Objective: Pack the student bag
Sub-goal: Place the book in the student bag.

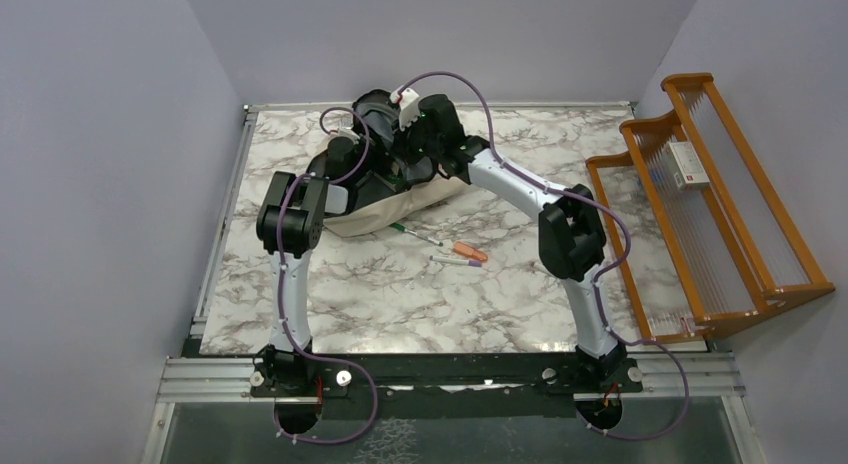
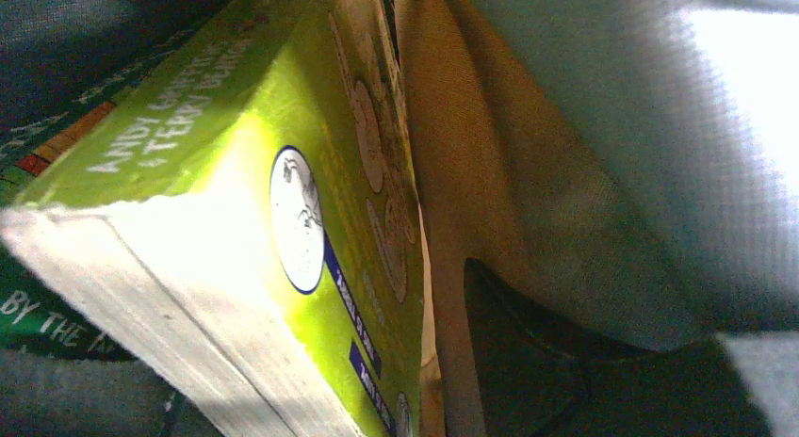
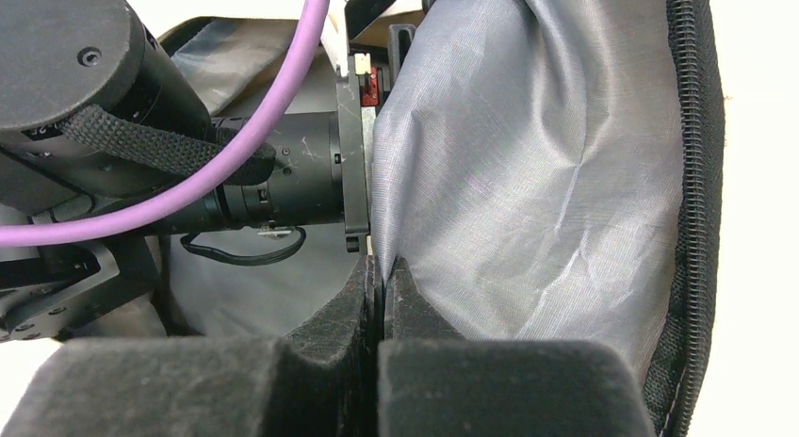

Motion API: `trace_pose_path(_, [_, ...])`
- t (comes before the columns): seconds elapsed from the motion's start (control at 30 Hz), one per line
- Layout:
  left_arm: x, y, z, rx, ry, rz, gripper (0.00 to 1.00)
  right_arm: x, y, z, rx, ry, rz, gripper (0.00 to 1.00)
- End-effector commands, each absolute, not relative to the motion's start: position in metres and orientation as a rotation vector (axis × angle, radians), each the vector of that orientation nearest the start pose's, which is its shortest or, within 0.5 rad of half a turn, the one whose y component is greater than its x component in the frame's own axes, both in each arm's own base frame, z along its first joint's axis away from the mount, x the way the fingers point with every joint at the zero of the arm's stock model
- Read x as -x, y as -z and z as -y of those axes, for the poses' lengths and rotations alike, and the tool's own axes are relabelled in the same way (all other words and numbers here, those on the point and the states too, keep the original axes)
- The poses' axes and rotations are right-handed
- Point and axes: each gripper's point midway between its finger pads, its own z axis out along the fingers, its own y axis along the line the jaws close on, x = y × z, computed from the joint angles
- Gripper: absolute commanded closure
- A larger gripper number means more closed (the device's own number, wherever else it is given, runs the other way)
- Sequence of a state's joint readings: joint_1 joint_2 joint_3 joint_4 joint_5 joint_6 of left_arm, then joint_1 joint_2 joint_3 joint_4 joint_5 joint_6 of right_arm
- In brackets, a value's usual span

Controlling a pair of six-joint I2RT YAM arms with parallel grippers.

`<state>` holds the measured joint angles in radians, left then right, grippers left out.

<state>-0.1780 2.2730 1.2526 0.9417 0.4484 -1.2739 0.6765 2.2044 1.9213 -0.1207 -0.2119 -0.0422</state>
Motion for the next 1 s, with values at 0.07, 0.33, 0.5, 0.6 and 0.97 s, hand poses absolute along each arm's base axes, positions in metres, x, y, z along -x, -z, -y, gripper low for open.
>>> trace_pose_path(0.07, [-0.549, -0.159, 0.205, 0.464, 1.378, -1.732, 0.28, -0.474, -0.224, -0.427, 0.842, -0.63, -1.727, 1.0])
trace_pose_path(0.33, [-0.538, -0.157, 0.18, 0.456, 1.251, -1.857, 0.01, -0.481, -0.222, -0.415, 0.828, -0.625, -1.745, 1.0])
trace_pose_path(0.5, [-0.533, -0.152, 0.172, 0.46, 1.159, -1.943, 0.01, -0.481, -0.219, -0.413, 0.826, -0.617, -1.752, 0.99])
trace_pose_path(0.6, [-0.533, -0.148, 0.167, 0.468, 1.094, -1.993, 0.01, -0.481, -0.218, -0.414, 0.828, -0.623, -1.753, 0.99])
trace_pose_path(0.97, [-0.527, -0.145, 0.157, 0.46, 0.992, -2.062, 0.31, -0.476, -0.215, -0.417, 0.837, -0.659, -1.761, 1.0])
